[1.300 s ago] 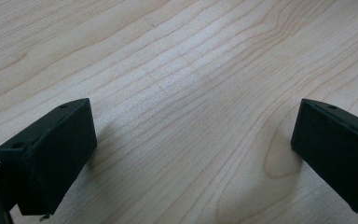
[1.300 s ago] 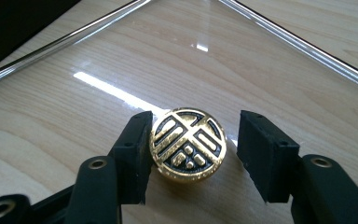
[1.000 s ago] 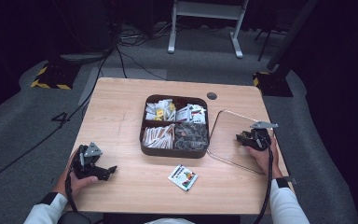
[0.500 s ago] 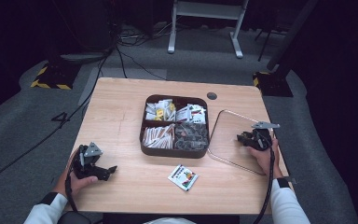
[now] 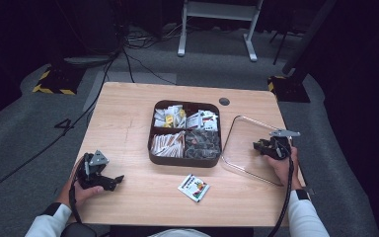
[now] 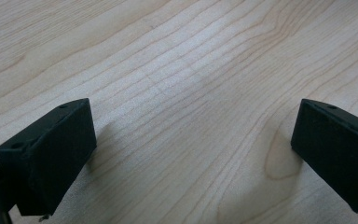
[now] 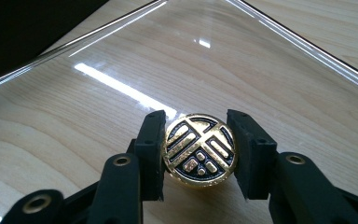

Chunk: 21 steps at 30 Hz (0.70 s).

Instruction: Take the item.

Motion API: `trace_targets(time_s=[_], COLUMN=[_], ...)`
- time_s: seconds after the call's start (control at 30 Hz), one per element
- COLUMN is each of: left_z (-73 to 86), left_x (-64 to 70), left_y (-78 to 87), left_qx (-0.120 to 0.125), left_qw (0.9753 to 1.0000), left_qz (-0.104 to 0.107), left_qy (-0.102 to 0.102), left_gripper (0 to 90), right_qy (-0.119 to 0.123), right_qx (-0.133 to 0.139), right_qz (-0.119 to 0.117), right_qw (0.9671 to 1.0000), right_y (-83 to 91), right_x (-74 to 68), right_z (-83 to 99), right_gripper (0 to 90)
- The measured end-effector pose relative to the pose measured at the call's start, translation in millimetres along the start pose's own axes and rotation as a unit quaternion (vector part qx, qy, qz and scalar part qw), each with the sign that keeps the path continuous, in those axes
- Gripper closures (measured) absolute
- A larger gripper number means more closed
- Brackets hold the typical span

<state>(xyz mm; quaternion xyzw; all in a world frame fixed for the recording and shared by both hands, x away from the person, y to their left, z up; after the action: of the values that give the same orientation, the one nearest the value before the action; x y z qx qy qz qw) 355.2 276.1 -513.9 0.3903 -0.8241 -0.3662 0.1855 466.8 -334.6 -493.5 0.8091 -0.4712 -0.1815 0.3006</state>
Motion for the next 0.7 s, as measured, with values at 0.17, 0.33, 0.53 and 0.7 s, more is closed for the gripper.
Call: trace_targets(time_s=[0.17, 0.33, 0.53, 0.7], left_z=[0.0, 0.0, 0.0, -0.4], left_x=[0.0, 0.0, 0.0, -0.3], left_y=[0.0, 0.0, 0.0, 0.0], left_qx=[0.0, 0.0, 0.0, -0.001], left_qw=[1.0, 1.0, 1.0, 1.0], left_qz=[0.0, 0.0, 0.0, 0.001], left_qy=[0.0, 0.0, 0.0, -0.002], left_gripper=[0.2, 0.2, 0.2, 0.2], right_qy=[-0.001, -0.002, -0.003, -0.003], right_qx=[0.001, 0.004, 0.015, 0.02], right_qz=[0.007, 0.009, 0.006, 0.008], right_qw=[1.0, 0.9999, 0.9999, 0.9998], right_y=[2.3, 4.6, 11.9, 17.0], right_x=[2.3, 4.1, 6.6, 6.5], right_z=[0.4, 0.9, -1.1, -2.9], right_gripper=[58.9, 58.9, 59.0, 59.0])
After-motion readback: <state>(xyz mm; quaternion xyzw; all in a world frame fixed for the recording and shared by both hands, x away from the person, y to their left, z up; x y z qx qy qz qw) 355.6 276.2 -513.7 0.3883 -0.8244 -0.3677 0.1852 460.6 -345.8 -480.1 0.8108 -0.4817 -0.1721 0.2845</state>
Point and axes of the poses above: each handheld gripper's, and its own axes: y roughly backward along the jaws, z roughly out of its underside, x roughly to its right, the point moved 1 cm from there along -y, roughly forward along the jaws
